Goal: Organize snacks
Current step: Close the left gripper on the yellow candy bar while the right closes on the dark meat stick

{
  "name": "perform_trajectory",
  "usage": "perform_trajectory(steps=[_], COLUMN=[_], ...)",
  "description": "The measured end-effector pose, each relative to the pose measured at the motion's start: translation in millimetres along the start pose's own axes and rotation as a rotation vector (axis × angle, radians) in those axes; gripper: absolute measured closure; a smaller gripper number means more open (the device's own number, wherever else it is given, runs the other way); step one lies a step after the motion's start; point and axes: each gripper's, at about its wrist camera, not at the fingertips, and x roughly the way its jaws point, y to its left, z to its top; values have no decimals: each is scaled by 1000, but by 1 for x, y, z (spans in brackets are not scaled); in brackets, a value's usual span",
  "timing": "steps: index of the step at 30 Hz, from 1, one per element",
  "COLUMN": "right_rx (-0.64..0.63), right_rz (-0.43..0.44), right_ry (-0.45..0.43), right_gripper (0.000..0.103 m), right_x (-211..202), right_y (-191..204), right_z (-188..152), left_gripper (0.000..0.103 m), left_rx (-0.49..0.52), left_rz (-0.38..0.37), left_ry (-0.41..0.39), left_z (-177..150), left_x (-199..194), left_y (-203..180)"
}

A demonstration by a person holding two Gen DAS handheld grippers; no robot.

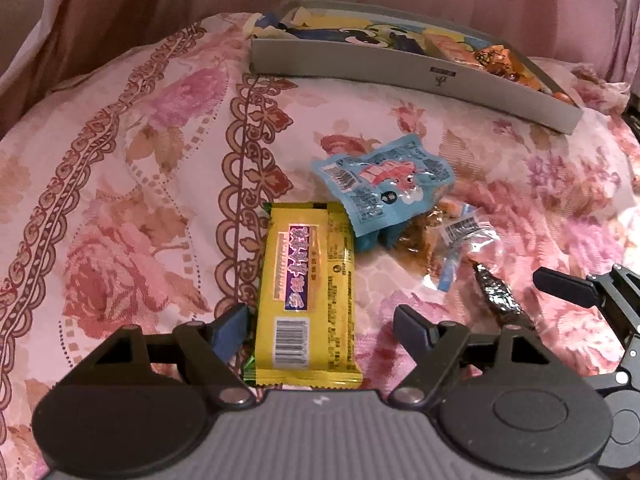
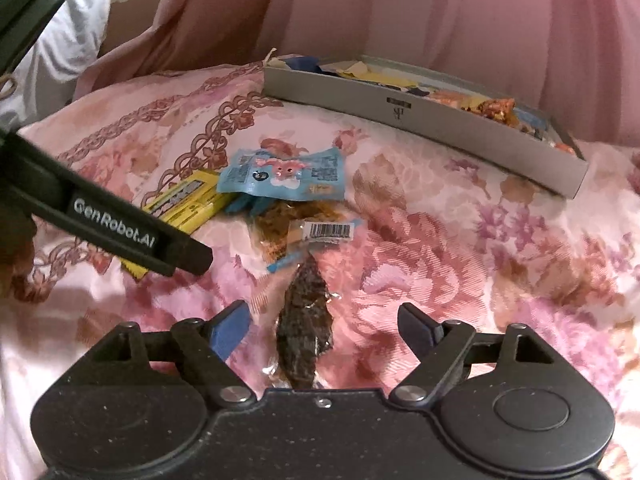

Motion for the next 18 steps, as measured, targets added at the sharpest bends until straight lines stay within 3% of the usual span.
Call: perform_trajectory(steps=[5, 8, 10, 14, 18], right_rx=[17, 35, 30, 45, 49], right_rz=[32, 54, 57, 61, 55], right_ry=[-4, -3, -5, 4, 15], right_gripper=[28, 40, 54, 55, 55], right_x=[1, -1, -4, -8, -12], right_y=[-1, -2, 0, -1, -3], right_z=[-2, -2, -2, -3, -4], left_gripper=[21, 27, 37, 50, 51], left_rx=[8, 2, -1, -6, -22], left_rz=[32, 56, 69, 82, 92], left_ry=[1, -2, -4, 3, 17], left_z=[0, -2, -2, -4, -7], left_x=[1, 0, -2, -7, -11], left_y=[-5, -8, -9, -12, -18])
